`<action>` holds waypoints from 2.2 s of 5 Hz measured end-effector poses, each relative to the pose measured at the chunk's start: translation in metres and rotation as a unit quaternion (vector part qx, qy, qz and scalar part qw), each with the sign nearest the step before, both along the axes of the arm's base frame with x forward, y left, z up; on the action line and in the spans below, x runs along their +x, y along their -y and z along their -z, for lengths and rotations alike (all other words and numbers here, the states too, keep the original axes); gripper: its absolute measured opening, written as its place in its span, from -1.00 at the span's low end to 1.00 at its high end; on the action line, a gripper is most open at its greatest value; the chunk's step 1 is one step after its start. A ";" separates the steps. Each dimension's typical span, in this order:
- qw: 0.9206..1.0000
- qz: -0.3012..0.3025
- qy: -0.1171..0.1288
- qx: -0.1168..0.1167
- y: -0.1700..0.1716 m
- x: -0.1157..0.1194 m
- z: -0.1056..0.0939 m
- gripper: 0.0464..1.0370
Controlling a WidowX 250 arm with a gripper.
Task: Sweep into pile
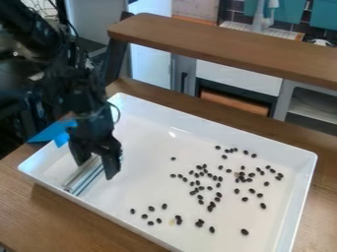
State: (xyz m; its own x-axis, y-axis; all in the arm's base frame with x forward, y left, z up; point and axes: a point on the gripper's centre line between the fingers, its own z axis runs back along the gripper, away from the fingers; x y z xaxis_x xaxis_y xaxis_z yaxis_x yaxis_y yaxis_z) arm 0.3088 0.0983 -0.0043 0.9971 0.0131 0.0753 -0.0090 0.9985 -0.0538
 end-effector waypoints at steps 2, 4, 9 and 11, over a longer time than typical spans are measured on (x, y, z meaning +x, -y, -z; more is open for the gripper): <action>1.000 0.003 -0.001 0.010 0.006 -0.002 0.005 -0.30; 0.999 0.027 -0.023 -0.008 0.032 -0.013 0.005 -0.33; 0.998 0.015 -0.049 -0.034 0.123 -0.023 0.004 -0.33; 0.996 0.014 -0.068 -0.055 0.164 -0.034 0.000 -0.33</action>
State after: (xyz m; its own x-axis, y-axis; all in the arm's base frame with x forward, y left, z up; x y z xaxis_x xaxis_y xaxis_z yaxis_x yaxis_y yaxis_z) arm 0.2747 -0.0658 -0.0047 0.9981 -0.0135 -0.0603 0.0035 0.9865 -0.1635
